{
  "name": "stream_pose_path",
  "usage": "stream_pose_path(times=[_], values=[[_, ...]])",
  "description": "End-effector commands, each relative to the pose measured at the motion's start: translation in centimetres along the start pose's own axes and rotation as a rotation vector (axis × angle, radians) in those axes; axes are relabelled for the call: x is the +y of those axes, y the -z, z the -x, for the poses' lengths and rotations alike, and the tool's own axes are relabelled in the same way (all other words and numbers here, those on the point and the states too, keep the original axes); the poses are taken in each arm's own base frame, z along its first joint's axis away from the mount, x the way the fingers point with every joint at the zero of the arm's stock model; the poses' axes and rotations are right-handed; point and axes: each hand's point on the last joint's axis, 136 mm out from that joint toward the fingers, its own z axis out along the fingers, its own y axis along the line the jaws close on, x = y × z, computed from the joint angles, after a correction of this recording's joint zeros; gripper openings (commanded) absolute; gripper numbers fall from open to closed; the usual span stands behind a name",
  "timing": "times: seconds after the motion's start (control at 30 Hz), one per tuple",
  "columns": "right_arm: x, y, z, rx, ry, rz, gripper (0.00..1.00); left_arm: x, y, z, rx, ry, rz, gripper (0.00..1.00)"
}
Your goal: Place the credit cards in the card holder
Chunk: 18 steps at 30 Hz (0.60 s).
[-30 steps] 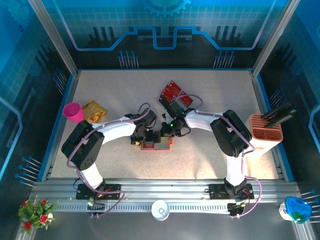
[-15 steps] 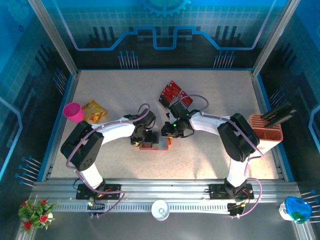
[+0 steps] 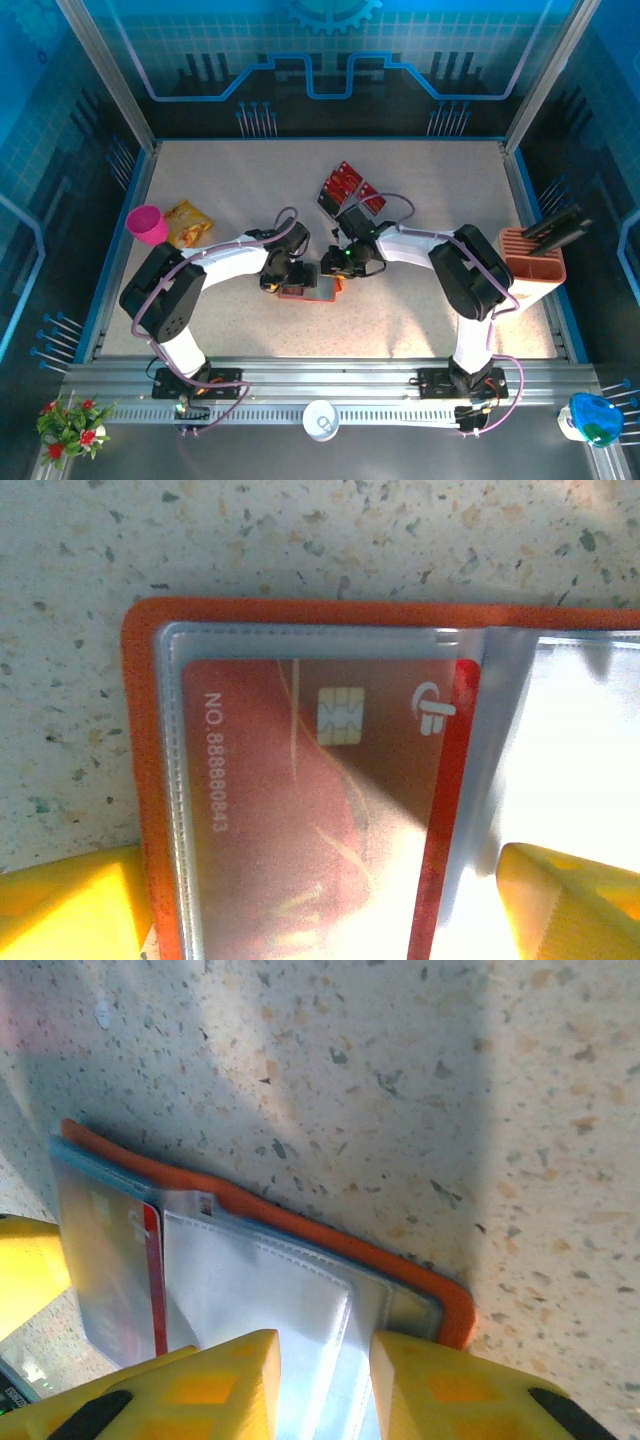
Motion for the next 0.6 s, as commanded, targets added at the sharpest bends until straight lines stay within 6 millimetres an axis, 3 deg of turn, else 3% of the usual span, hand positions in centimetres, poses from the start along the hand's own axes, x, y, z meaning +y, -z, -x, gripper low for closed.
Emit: stream_pose_path(times=[0.0,0.57], values=[[0.3,-1.2,-0.5,0.036,-0.015,0.007,0.32,2.2,-2.4,-2.9,0.111,0.009,0.047,0.88],[2.4,-1.8,0.1,0.05,-0.073,0.156,0.26,2.3,-2.3,-3.1,0.107,0.016,0.036,0.88]])
